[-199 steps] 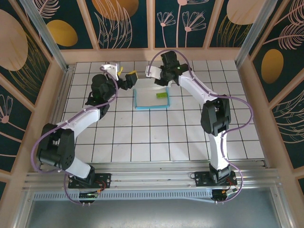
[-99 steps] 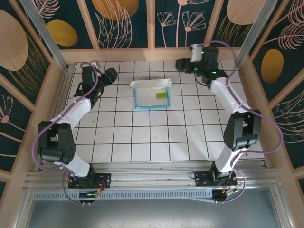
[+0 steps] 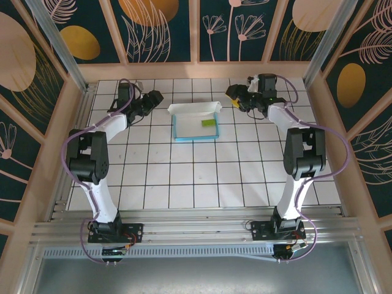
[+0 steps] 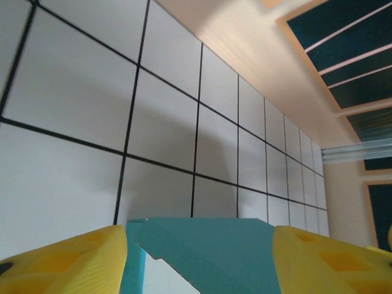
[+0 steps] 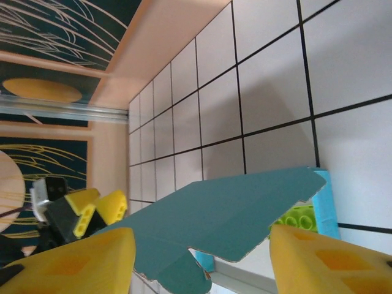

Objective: Fold the paper box

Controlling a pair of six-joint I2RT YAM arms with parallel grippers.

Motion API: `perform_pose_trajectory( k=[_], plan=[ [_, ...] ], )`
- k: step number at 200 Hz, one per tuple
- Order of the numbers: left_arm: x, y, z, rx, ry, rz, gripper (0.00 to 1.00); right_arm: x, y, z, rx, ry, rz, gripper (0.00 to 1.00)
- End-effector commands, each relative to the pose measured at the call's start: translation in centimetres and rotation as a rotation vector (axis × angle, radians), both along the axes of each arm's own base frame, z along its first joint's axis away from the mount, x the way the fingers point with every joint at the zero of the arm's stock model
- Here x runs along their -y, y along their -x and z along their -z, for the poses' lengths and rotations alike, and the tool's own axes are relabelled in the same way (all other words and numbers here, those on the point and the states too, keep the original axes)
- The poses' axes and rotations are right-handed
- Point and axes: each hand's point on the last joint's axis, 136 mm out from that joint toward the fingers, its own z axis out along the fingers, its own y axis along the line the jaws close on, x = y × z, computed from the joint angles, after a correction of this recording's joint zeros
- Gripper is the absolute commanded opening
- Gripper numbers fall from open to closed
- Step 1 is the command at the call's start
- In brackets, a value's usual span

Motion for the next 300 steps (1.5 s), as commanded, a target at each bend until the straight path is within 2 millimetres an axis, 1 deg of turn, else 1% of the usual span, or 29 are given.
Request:
perform_pose_trajectory(
  k=[1, 16, 55, 97, 135, 167, 217, 300],
  plan=[
    [1.4, -0.6, -1.7, 0.036, 0.087, 0.05, 0.62, -1.9, 0.2, -0.4, -0.003, -0.083, -0.044, 0.59],
    [1.5, -0.5, -1.6, 0.039, 0.105, 0.056, 0.61, -2.5, 0.4, 0.3, -0.018, -0.073, -0.051, 0.59],
    [2.0, 0.0, -1.2, 0.03, 0.153, 0.073, 0.61, -2.7, 0.5, 2.0, -0.053, -0.083, -0.041, 0.56],
    [2.5, 0.4, -1.1, 0.028, 0.182, 0.086, 0.59, -3.1, 0.9, 2.8, -0.07, -0.089, -0.044, 0.55],
    [3.3, 0.9, -0.7, 0.011, 0.179, 0.098, 0.59, -3.7, 1.0, 2.8, -0.071, -0.109, -0.056, 0.54],
    [2.8, 1.1, 0.0, -0.001, 0.129, 0.077, 0.61, -4.0, 1.0, 3.0, -0.072, -0.113, -0.066, 0.53],
    [4.2, 1.6, -0.4, 0.002, 0.154, 0.112, 0.6, -4.1, 1.1, 2.9, -0.076, -0.132, -0.061, 0.52],
    [5.3, 2.6, 0.3, -0.039, 0.207, 0.117, 0.59, -4.3, 1.2, 3.3, -0.092, -0.163, -0.031, 0.52]
  ],
)
